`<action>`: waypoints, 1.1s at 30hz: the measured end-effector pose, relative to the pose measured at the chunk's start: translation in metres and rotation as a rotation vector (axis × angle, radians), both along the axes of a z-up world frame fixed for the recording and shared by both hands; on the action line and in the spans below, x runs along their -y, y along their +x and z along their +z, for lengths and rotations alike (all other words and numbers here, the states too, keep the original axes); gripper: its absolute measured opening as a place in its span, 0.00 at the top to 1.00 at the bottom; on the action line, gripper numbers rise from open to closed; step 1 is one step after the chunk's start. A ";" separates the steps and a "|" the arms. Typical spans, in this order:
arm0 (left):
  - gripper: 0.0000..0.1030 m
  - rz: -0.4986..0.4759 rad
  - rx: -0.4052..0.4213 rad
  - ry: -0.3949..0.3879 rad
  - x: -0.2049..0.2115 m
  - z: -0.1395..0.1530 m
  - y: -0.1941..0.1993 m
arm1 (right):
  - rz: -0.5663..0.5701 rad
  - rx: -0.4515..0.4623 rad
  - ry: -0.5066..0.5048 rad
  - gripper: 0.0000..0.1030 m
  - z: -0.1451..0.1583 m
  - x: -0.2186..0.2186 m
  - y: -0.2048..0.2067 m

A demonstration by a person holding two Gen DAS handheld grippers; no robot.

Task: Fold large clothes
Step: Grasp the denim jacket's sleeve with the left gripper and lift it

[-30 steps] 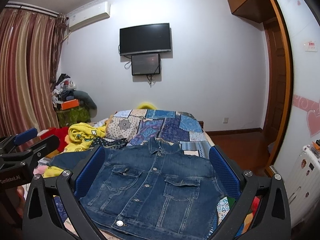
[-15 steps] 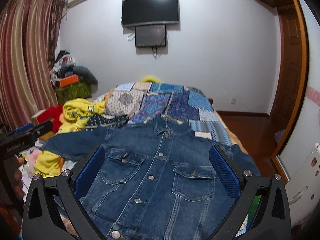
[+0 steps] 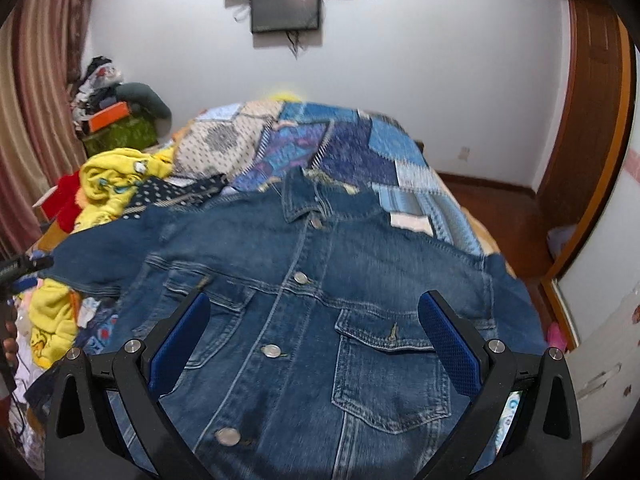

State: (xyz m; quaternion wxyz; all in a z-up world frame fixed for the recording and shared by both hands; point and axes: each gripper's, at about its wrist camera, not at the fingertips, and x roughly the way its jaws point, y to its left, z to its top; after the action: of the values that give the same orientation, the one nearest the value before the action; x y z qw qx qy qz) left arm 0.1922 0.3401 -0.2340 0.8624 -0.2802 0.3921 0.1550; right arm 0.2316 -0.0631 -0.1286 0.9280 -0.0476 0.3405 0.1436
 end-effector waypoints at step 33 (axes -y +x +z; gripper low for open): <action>0.86 0.134 -0.003 -0.157 -0.075 -0.050 0.045 | -0.086 -0.213 0.101 0.00 -0.029 0.019 0.039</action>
State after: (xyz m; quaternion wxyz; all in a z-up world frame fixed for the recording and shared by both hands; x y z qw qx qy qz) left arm 0.2369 0.4155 -0.2836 0.8250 -0.3720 0.3847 0.1815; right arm 0.2704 -0.0823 -0.1576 0.8931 0.0296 0.4312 0.1248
